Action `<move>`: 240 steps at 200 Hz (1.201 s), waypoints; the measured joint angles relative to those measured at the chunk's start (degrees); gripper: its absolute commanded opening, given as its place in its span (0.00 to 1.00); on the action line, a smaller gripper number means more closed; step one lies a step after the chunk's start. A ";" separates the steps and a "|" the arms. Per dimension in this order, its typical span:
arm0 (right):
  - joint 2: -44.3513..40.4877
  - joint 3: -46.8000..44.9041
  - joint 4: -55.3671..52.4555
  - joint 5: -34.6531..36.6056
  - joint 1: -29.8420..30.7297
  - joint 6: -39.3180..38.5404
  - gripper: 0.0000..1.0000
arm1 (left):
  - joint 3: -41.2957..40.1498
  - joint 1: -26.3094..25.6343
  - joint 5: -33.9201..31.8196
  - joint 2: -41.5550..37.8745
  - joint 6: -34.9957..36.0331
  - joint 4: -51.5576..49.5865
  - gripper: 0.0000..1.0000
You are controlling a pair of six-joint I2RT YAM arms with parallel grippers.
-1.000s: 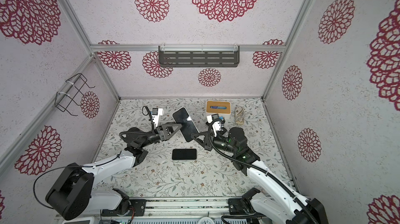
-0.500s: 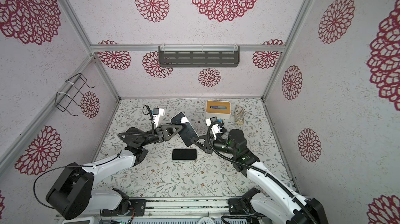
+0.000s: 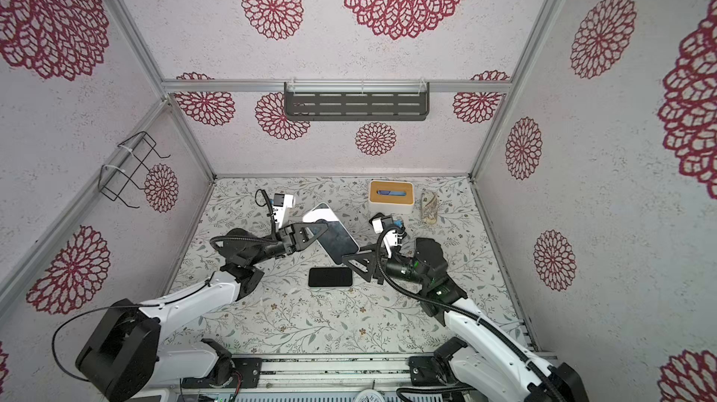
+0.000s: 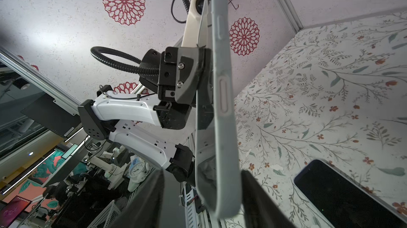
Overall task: Take the phone out of the phone case
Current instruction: Pass the phone, then remove the phone case from the phone.
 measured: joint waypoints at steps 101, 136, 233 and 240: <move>0.39 -8.09 21.84 17.16 11.74 0.24 0.62 | -3.15 -15.13 -39.01 -14.56 6.25 -7.48 0.00; 2.54 -8.48 27.98 19.56 12.52 1.14 0.50 | -4.26 -16.96 -45.46 -13.92 6.10 -7.54 0.00; 3.37 -8.41 29.90 22.29 12.74 1.66 0.39 | -4.46 -18.47 -48.65 -12.87 4.00 -7.15 0.00; 3.69 -8.39 30.03 22.38 12.74 1.99 0.38 | -4.46 -18.60 -48.63 -12.85 3.98 -7.13 0.00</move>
